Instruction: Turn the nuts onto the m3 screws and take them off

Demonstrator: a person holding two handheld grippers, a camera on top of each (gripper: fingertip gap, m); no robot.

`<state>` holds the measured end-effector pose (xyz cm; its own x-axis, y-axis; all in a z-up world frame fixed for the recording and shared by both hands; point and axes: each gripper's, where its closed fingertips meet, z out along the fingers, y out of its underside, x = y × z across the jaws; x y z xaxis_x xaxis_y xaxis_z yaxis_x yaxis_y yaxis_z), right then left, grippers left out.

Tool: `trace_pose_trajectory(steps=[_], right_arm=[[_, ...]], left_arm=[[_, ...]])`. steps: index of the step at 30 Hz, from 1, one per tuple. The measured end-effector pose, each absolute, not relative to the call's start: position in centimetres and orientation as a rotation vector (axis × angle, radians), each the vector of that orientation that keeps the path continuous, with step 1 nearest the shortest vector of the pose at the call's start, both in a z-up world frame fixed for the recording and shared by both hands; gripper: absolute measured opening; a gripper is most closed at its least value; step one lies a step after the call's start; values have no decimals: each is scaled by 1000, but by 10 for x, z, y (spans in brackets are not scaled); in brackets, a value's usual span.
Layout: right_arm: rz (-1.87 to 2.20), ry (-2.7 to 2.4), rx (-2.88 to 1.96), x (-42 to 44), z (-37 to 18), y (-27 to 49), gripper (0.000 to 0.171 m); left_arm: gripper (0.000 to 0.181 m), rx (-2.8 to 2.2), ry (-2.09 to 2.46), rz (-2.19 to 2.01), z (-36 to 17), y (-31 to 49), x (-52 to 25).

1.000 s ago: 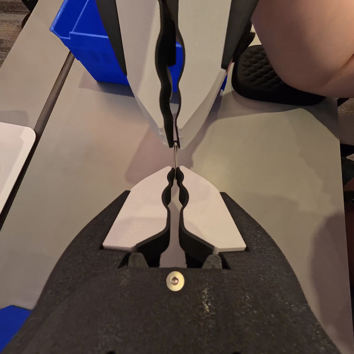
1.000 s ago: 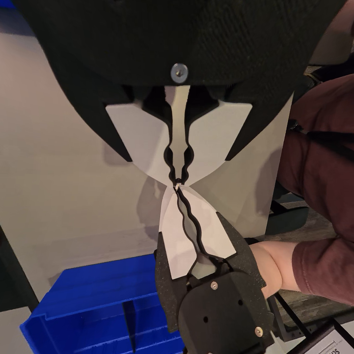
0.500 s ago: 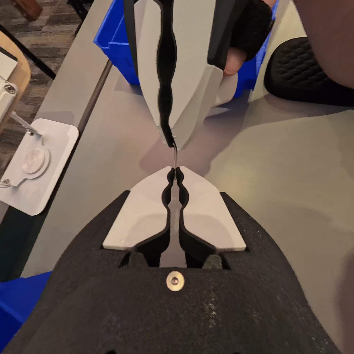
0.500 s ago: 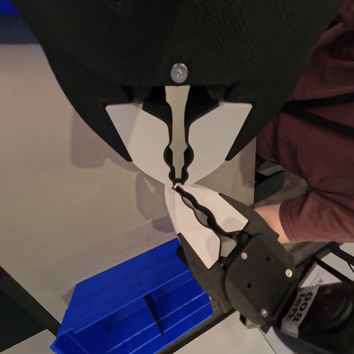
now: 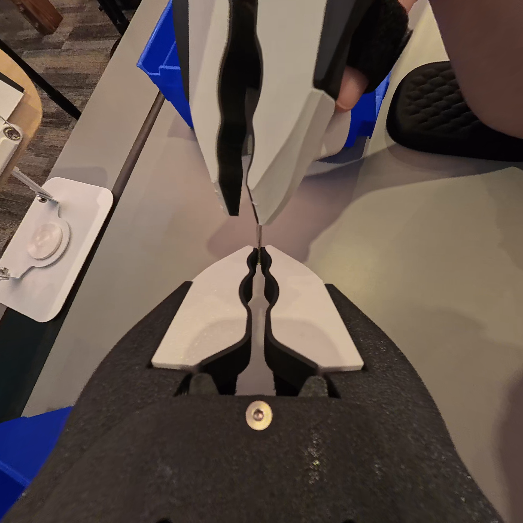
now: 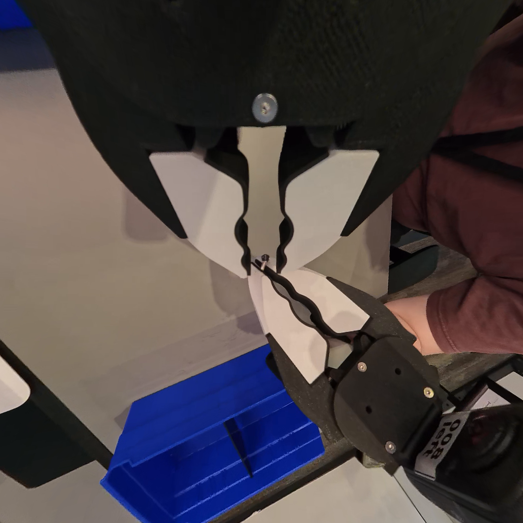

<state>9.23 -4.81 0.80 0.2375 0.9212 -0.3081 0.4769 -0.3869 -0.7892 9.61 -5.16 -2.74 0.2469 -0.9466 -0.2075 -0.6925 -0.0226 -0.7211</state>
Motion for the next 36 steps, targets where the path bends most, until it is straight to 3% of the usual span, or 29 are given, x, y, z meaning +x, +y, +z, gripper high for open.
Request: trace_pose_trajectory(steps=[4,9,13,18,28,36], right_arm=[[1037,-1287,-1908,93,17,-49,25],[957,-1288,-1526,91,64,-48,51],[902,-1366,-1259,90,85,-68,55],[951,-1306,-1155,88,101,-75,52],[1113,-1249,-1114,80,109,-82,18],[1124,-1242,-1101,78,110,-83,20]], left_arm=[[2,-1767,1486,-487,-20,-52,95],[2,-1644,1393,-700,10,-57,100],[2,-1496,1295,-873,39,-63,103],[2,-1358,1212,-963,63,-67,101],[2,-1257,1178,-1147,80,-83,101],[2,-1261,1189,-1150,80,-85,102]])
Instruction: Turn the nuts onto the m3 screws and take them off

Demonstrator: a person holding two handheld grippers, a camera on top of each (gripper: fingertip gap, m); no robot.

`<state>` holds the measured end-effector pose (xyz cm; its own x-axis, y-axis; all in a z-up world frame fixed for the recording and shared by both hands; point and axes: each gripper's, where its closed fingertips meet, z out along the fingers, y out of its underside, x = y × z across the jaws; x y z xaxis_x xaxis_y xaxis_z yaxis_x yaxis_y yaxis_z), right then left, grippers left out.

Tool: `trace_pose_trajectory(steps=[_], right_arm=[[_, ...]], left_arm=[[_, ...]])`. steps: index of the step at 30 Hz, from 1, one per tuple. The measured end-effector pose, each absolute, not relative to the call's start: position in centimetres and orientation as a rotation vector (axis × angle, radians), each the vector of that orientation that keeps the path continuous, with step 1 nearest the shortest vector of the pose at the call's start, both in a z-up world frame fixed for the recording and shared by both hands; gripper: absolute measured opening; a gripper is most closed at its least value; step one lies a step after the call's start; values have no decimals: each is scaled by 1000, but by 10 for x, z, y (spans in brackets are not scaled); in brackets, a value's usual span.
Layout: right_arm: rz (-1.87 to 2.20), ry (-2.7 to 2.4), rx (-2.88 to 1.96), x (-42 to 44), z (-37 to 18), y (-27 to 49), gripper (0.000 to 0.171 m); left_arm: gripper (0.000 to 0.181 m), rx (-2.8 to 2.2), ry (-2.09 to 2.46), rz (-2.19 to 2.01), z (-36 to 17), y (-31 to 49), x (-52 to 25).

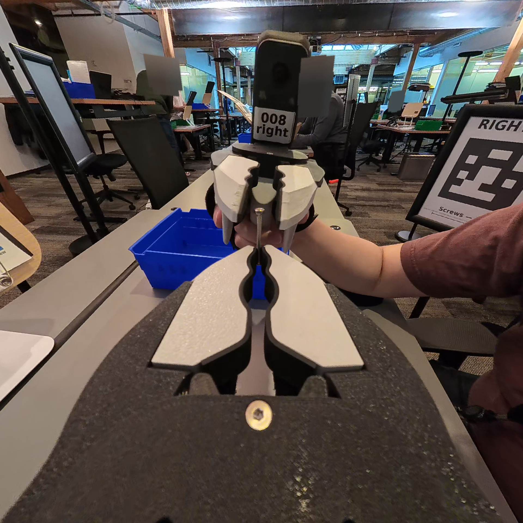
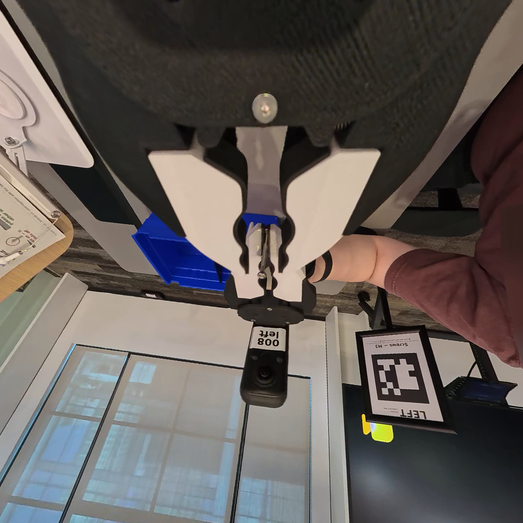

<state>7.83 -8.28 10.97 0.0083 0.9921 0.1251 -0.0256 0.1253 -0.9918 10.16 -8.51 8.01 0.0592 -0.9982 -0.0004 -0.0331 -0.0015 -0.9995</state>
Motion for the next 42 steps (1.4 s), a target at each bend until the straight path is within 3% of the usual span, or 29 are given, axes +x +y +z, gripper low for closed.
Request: trace_pose_trajectory(steps=[42], right_arm=[[1064,-1217,-1106,79,113,-79,34]], left_arm=[[2,-1287,1153,-1151,84,-79,96]])
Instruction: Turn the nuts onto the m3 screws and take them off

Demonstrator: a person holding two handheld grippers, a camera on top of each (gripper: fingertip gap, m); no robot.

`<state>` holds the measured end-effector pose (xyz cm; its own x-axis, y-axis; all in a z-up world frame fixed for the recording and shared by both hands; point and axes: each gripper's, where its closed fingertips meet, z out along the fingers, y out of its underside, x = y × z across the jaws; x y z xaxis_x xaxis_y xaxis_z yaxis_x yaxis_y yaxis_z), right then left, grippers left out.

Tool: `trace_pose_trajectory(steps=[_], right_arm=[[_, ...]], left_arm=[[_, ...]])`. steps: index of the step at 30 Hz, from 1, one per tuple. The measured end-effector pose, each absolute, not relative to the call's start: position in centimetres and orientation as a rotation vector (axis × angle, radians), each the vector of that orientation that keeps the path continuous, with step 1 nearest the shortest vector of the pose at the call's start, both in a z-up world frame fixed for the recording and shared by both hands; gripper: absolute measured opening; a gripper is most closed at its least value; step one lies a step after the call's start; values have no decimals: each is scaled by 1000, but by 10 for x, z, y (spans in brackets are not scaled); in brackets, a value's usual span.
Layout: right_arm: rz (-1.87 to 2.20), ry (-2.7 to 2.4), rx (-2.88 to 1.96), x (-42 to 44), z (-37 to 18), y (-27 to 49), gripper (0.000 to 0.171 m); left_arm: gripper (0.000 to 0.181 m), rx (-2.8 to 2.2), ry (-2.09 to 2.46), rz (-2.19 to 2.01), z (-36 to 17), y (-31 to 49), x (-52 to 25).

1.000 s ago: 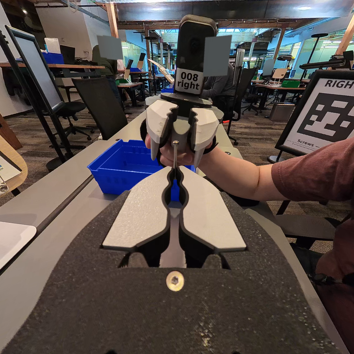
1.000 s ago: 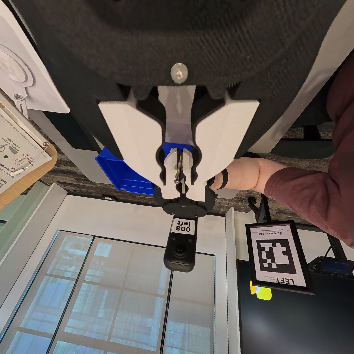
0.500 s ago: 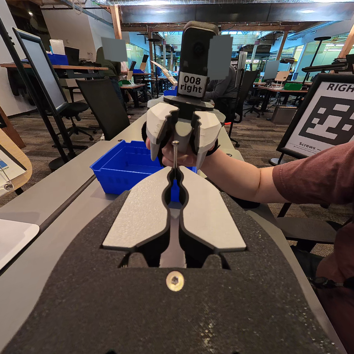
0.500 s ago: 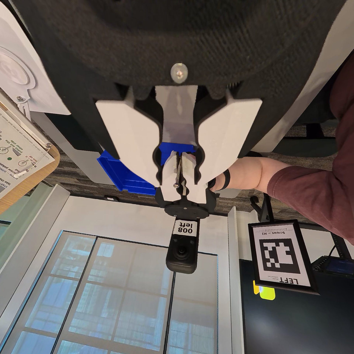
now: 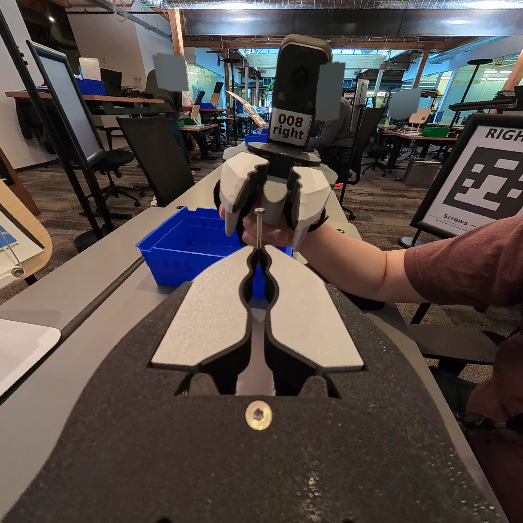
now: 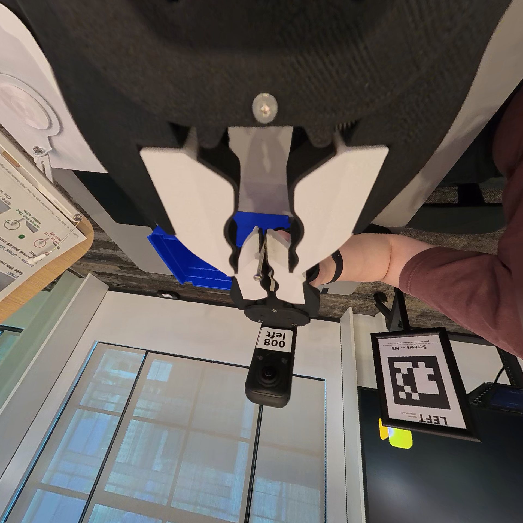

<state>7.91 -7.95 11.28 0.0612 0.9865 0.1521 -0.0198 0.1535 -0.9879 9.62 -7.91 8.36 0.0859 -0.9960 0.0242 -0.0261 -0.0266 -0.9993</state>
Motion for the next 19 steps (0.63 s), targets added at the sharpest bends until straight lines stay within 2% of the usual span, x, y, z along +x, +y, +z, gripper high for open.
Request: trace_pose_trajectory(steps=[19], right_arm=[[1024,-1221,-1122,75,111,-79,44]], left_arm=[[2,-1294,1132,-1115,88,-73,89]])
